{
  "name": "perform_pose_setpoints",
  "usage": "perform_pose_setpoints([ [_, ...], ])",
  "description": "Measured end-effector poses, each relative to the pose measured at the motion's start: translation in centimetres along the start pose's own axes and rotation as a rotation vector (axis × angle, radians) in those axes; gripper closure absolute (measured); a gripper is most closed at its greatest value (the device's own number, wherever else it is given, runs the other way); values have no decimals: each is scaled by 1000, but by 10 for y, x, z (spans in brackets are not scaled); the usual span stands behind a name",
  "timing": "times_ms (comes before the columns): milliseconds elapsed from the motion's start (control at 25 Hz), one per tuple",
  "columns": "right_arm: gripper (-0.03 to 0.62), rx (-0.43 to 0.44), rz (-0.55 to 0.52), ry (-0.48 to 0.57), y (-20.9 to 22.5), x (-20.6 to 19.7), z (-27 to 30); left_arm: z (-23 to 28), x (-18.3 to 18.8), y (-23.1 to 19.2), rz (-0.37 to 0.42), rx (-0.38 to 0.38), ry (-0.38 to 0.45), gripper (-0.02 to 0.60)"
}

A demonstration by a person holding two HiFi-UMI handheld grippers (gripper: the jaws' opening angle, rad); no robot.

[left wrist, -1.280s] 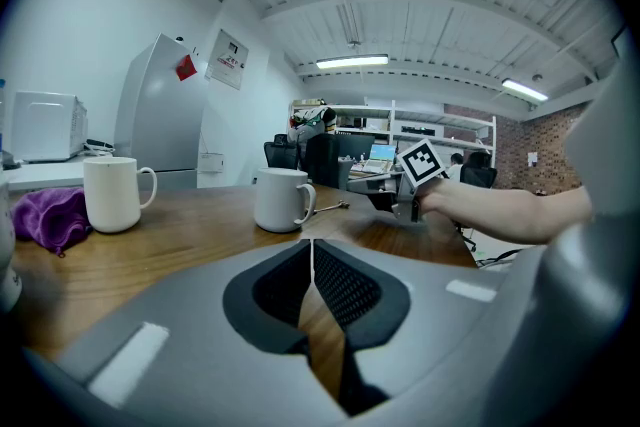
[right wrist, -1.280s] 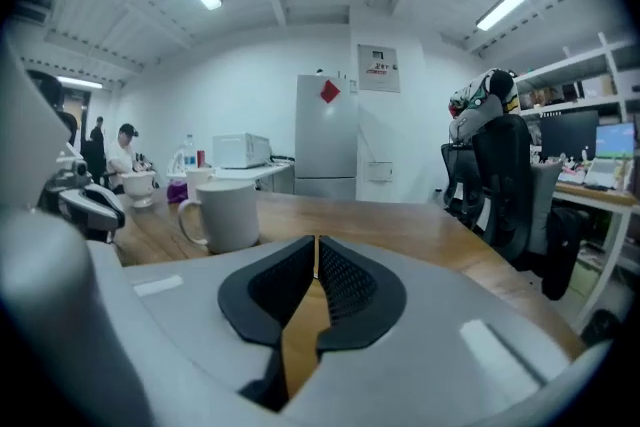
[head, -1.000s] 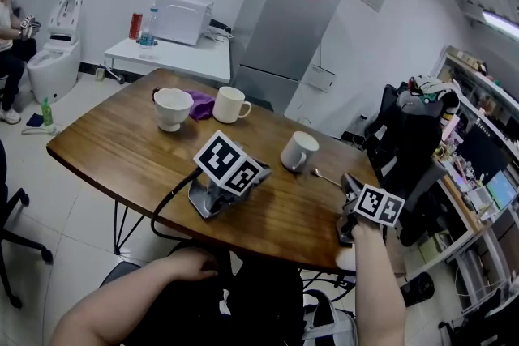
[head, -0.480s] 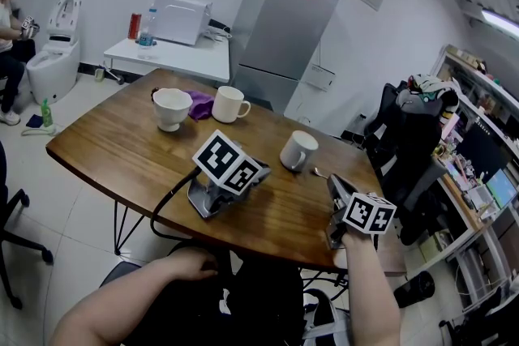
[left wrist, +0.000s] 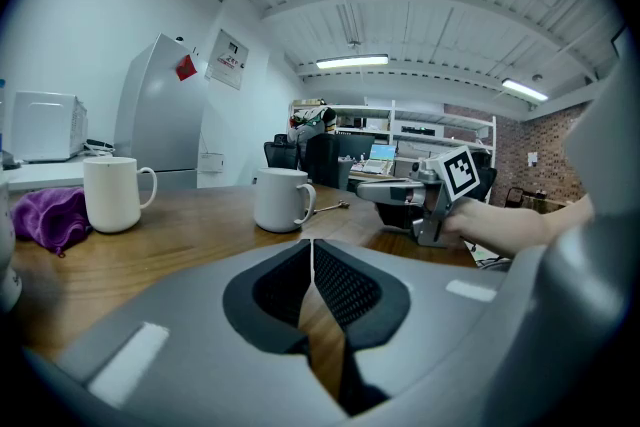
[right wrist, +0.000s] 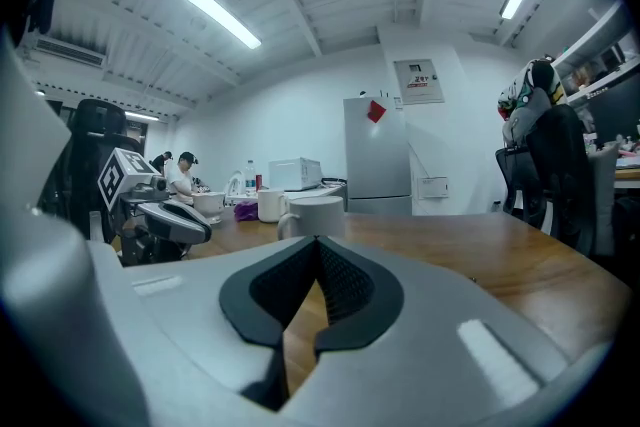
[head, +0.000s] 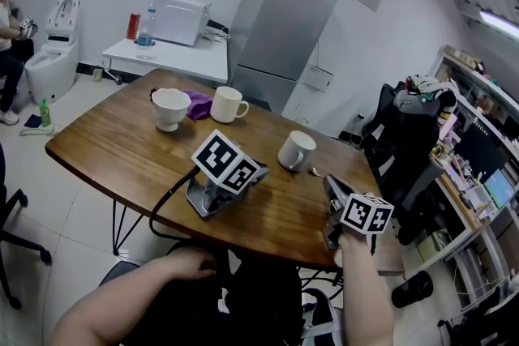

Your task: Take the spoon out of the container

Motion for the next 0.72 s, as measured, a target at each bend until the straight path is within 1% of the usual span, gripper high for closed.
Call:
perform_pose_setpoints([
  [720, 592, 1, -3, -3, -1, 1, 1, -1, 1, -1, 0, 0, 2, 569],
])
Point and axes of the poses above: the fingertips, and each gripper's own axes: z forward along the fingers, y to its right, x out of its top, the point moved 4 cm from there along -z, backward along the fingers, and after that the axes turned 3 degrees about -y, right-handed, at the moved point
